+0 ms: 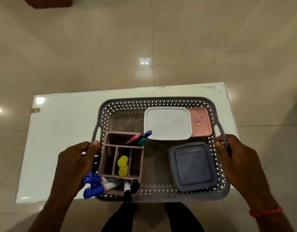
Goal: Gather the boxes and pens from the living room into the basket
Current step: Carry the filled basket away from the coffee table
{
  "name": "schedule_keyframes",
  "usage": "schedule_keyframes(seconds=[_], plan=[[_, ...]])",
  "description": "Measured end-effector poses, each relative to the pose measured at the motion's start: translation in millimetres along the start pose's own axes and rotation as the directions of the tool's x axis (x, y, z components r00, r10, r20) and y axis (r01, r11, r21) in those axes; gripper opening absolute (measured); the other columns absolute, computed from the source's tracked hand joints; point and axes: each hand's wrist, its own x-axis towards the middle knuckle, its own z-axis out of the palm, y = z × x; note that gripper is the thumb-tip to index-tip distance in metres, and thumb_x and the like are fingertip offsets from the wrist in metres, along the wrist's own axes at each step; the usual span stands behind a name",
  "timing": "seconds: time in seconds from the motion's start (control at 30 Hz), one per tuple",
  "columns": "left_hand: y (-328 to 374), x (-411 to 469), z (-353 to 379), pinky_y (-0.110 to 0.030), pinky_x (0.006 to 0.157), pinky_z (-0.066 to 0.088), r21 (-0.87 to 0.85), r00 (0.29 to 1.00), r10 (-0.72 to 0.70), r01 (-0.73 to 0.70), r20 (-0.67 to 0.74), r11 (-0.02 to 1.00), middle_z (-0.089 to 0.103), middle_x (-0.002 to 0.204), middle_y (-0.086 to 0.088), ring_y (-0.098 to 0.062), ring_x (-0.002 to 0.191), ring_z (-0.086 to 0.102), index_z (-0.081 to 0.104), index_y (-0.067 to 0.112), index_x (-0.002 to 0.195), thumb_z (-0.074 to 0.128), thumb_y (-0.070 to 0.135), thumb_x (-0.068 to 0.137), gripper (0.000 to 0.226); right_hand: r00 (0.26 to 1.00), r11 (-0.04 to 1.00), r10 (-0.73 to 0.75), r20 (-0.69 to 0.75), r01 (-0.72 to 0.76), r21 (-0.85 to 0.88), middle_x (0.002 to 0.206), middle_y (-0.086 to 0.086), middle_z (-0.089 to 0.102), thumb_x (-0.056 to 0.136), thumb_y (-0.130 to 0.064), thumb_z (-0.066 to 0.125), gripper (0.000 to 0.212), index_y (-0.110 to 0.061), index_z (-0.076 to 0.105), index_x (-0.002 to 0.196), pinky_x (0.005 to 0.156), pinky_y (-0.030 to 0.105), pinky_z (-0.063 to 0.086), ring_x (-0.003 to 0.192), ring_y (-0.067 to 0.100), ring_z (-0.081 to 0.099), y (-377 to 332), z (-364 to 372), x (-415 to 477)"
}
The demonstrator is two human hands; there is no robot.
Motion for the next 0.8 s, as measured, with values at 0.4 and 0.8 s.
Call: schedule_keyframes(seconds=[0.4, 0.8], plan=[[73, -107, -77, -0.041, 0.058, 0.046, 0.043, 0.997, 0.041, -0.038, -0.065, 0.998, 0.064, 0.058, -0.017, -0.035, 0.056, 0.061, 0.062, 0.001, 0.069, 0.056, 0.043, 0.097, 0.051, 0.989, 0.997, -0.083, -0.123, 0.081, -0.014, 0.057, -0.002, 0.051, 0.098, -0.026, 0.047, 0.022, -0.009, 0.058, 0.091, 0.046, 0.020, 0.026, 0.047, 0.010, 0.044, -47, -125, -71], [112, -159, -110, -0.027, 0.050, 0.034, 0.168, 0.931, 0.364, -0.355, -0.024, 0.919, 0.051, 0.040, 0.003, -0.015, 0.040, 0.046, 0.054, 0.009, 0.052, 0.056, 0.032, 0.100, 0.054, 0.959, 1.000, -0.018, -0.283, 0.019, 0.001, 0.057, -0.001, 0.050, 0.101, -0.029, 0.046, 0.027, -0.007, 0.058, 0.090, 0.046, 0.018, 0.022, 0.049, 0.002, 0.042, -42, -185, -138]])
